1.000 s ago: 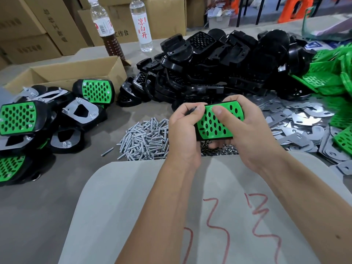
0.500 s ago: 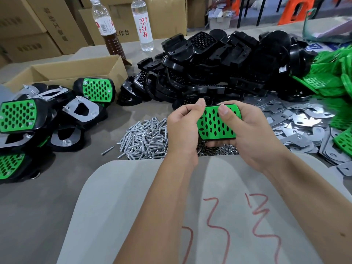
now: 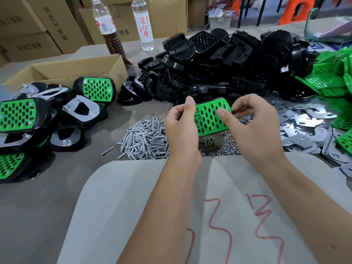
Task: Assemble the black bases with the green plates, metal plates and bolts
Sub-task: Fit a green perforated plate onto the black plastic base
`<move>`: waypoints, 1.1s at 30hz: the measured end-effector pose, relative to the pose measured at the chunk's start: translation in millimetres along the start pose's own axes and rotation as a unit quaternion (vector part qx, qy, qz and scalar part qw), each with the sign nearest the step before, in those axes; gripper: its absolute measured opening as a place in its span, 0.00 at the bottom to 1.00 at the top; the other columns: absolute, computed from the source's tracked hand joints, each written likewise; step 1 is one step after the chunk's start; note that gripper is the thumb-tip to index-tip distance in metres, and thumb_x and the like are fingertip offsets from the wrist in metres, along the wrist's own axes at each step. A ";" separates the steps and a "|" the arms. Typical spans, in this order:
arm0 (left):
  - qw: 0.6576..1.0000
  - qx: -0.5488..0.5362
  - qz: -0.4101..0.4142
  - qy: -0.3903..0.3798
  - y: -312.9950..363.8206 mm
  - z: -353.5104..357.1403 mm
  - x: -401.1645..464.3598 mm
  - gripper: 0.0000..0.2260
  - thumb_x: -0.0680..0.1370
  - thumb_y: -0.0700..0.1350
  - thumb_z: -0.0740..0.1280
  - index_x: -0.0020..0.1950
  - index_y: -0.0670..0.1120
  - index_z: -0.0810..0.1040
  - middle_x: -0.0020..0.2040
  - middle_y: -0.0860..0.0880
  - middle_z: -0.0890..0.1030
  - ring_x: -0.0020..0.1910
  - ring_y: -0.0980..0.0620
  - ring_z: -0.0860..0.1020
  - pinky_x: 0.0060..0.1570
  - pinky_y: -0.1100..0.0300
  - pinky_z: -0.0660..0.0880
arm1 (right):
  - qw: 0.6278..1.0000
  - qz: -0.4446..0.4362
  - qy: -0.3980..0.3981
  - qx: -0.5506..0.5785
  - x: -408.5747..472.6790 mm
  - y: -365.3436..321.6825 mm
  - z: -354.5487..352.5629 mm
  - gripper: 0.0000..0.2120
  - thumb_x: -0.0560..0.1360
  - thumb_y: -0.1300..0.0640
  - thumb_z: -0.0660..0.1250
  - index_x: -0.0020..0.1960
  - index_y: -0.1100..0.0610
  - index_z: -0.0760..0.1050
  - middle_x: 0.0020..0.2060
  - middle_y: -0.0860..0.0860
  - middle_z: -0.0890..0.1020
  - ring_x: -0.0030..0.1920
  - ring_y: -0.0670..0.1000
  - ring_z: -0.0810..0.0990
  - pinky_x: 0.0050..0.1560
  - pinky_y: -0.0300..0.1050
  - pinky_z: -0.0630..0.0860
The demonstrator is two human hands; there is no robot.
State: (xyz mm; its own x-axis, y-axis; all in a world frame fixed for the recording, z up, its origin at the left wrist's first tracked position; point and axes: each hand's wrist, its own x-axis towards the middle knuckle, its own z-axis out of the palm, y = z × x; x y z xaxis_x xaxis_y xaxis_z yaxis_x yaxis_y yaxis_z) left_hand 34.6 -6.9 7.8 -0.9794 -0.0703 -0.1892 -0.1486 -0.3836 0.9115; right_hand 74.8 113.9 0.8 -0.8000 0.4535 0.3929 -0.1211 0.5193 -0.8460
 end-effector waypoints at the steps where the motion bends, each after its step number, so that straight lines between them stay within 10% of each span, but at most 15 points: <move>1: 1.000 0.008 0.001 0.004 -1.2 0.6 0.1 0.13 0.83 0.51 0.70 0.41 0.46 0.76 0.43 0.46 0.78 0.44 0.47 0.75 0.47 0.48 0.74 | 1.000 -0.012 0.005 -0.016 -1.0 -2.2 0.2 0.10 0.74 0.52 0.78 0.44 0.53 0.78 0.44 0.47 0.79 0.45 0.48 0.77 0.48 0.41 0.74; 15: 0.998 0.033 0.019 0.047 -6.4 -0.3 5.5 0.18 0.83 0.54 0.68 0.39 0.45 0.73 0.40 0.45 0.77 0.41 0.48 0.74 0.44 0.49 0.74 | 0.997 0.028 -0.028 0.070 -3.0 -9.9 0.7 0.08 0.75 0.55 0.78 0.45 0.54 0.80 0.39 0.53 0.85 0.38 0.58 0.82 0.39 0.51 0.79; 22: 0.998 0.011 0.003 0.055 -4.5 -1.6 0.2 0.19 0.83 0.53 0.69 0.37 0.47 0.71 0.38 0.47 0.75 0.40 0.47 0.73 0.42 0.50 0.72 | 0.984 0.104 -0.090 0.114 0.8 2.7 0.3 0.08 0.77 0.60 0.76 0.45 0.57 0.77 0.41 0.59 0.85 0.29 0.50 0.84 0.27 0.40 0.77; 33: 0.996 -0.042 -0.071 -0.038 6.0 -10.9 -0.6 0.16 0.85 0.53 0.65 0.47 0.42 0.81 0.35 0.49 0.85 0.32 0.53 0.84 0.29 0.62 0.78 | 0.970 0.115 -0.121 0.176 3.6 3.2 -1.9 0.05 0.79 0.61 0.73 0.46 0.58 0.78 0.40 0.56 0.87 0.36 0.62 0.87 0.33 0.49 0.83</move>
State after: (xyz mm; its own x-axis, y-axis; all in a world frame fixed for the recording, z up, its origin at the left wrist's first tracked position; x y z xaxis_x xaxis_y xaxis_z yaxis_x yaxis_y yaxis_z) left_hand 35.8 -19.3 9.4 -0.9574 0.0581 -0.2828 -0.2771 -0.4600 0.8436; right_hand 72.7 118.5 0.2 -0.9388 0.3230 0.1198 -0.0827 0.1264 -0.9885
